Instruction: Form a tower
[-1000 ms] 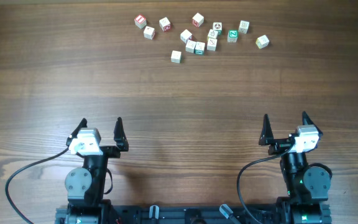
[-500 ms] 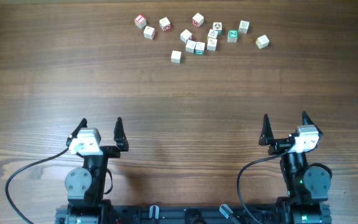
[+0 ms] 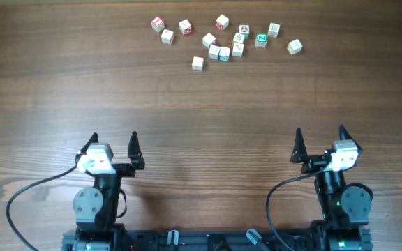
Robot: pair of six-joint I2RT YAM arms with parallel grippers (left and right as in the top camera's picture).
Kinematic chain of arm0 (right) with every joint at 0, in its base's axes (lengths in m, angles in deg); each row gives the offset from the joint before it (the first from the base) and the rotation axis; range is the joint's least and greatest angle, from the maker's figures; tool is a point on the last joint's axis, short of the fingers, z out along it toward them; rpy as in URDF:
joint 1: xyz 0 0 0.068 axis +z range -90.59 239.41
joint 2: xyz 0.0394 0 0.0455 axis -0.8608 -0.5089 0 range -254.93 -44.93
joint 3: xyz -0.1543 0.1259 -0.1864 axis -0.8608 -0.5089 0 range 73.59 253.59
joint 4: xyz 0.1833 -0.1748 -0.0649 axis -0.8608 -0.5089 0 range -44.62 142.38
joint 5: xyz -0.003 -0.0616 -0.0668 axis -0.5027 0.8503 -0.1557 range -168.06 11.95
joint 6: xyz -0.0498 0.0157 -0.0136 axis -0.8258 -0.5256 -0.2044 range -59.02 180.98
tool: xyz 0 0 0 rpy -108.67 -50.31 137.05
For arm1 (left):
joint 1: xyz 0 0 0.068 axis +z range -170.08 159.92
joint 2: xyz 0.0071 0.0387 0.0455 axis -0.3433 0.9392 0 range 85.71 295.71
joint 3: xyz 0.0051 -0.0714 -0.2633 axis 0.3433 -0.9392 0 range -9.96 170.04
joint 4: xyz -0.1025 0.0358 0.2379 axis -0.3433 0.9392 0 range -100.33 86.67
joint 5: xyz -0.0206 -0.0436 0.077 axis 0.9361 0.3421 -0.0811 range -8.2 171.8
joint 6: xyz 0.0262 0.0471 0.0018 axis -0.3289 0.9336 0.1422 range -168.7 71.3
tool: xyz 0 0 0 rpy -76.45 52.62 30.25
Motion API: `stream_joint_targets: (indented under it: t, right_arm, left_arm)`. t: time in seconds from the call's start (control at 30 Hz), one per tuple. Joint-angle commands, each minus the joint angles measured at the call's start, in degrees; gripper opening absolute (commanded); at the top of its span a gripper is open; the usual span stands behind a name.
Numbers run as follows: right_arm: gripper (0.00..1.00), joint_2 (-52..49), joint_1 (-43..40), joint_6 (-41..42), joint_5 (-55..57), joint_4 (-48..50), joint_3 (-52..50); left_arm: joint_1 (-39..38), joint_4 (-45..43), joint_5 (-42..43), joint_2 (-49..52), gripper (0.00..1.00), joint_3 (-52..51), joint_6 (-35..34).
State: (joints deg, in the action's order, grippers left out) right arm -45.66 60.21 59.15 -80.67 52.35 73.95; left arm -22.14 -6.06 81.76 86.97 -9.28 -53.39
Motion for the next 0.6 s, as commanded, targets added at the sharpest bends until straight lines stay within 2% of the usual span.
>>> stream_joint_targets:
  t: [0.0, 0.07, 0.2, 0.4, 0.57]
  right_arm:
    - [1.00, 0.31, -0.09, -0.83, -0.90, 0.11, -0.07]
    - [1.00, 0.31, -0.09, -0.85, -0.90, 0.11, -0.07]
    - [1.00, 0.31, -0.09, -0.83, -0.90, 0.11, -0.07]
    - [1.00, 0.31, -0.09, -0.83, -0.90, 0.11, -0.07]
    - [1.00, 0.31, -0.09, -0.81, -0.90, 0.11, -0.07]
  left_arm:
    - [0.48, 0.02, 1.11, 1.40, 1.00, -0.37, -0.68]
    - [0.48, 0.02, 1.14, 1.64, 1.00, -0.35, -3.19]
    - [0.48, 0.96, 5.95, 1.66, 1.00, 0.44, -4.00]
    - [0.48, 9.53, 6.01, 1.81, 1.00, 6.93, -4.79]
    - [0.48, 10.86, 5.97, 1.81, 1.00, 10.86, -4.74]
